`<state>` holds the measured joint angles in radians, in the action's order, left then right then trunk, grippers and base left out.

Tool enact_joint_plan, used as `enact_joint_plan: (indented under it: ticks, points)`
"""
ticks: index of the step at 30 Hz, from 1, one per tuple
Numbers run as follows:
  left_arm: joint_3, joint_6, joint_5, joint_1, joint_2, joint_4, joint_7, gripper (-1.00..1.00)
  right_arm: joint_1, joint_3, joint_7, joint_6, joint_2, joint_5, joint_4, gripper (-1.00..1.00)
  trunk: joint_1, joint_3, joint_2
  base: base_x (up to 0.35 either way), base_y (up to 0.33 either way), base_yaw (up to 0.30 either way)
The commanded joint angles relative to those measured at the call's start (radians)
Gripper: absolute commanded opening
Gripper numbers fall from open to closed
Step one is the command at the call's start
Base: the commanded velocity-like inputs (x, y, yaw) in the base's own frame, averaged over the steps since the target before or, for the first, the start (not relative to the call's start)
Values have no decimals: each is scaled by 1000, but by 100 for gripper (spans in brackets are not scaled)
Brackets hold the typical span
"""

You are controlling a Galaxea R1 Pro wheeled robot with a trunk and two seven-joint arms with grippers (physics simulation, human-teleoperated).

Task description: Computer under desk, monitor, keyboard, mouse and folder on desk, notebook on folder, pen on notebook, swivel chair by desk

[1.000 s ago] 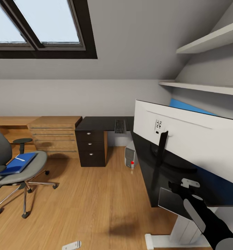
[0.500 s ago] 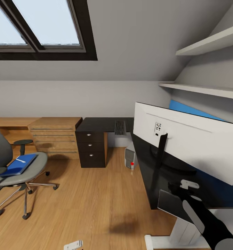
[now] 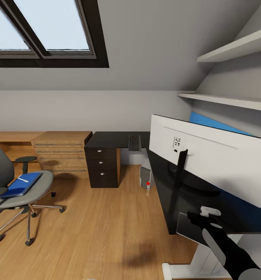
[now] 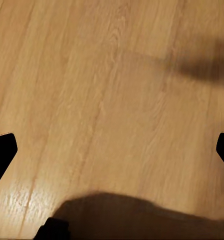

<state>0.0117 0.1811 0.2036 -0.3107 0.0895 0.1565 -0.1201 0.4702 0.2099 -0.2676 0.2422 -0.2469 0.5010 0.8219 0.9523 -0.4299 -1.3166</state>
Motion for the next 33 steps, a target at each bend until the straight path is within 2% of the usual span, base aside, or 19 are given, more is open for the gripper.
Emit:
enact_joint_plan:
  ticks: [1, 12, 33]
  points:
    - [1, 4, 4, -1, 0, -6, -1, 100, 1, 6, -9, 2, -1, 8, 0, 100, 0, -1, -1, 0, 0, 0]
    - [1, 4, 3, -1, 0, -50, 0, 100, 1, 4, -9, -5, 1, 10, -4, 100, 0, -1, -1, -66, 0, 0]
    - [1, 3, 3, -1, 2, -51, 0, 100, 1, 2, -9, -25, 1, 14, 6, 100, 0, -1, -1, -260, 0, 0]
